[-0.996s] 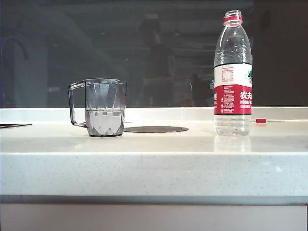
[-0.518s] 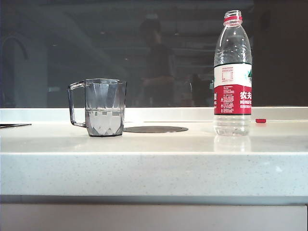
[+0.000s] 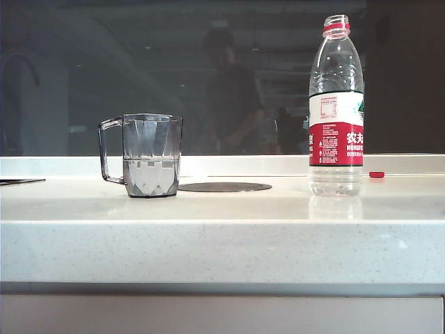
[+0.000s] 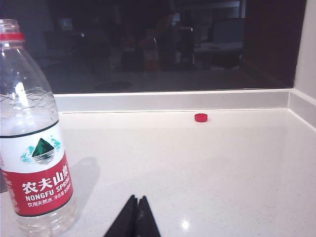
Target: Pick up the mineral water bottle on the table and pour water into the mug until it's half full.
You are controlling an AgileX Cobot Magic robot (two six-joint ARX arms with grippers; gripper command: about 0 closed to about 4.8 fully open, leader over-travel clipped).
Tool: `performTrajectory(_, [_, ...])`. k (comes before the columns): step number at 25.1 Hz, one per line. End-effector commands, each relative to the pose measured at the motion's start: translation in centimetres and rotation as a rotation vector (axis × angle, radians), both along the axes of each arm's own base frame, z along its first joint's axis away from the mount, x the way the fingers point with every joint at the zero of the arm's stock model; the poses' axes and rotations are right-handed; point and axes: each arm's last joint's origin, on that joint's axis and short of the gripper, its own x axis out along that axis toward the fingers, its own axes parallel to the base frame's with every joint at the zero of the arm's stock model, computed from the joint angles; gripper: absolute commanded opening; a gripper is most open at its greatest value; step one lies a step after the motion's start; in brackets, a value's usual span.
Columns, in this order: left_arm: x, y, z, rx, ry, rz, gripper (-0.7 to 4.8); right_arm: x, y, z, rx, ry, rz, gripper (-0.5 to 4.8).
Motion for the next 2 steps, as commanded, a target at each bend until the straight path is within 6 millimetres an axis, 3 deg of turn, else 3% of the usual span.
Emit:
performTrajectory(1, [-0.04, 0.01, 0.24, 0.003, -0.015, 0.001, -0.04, -0.01, 0.01, 0.04, -0.003, -0.013, 0.000, 0.17])
performTrajectory(2, [-0.04, 0.01, 0.24, 0.003, -0.015, 0.000, -0.04, -0.01, 0.01, 0.04, -0.003, -0.013, 0.000, 0.17])
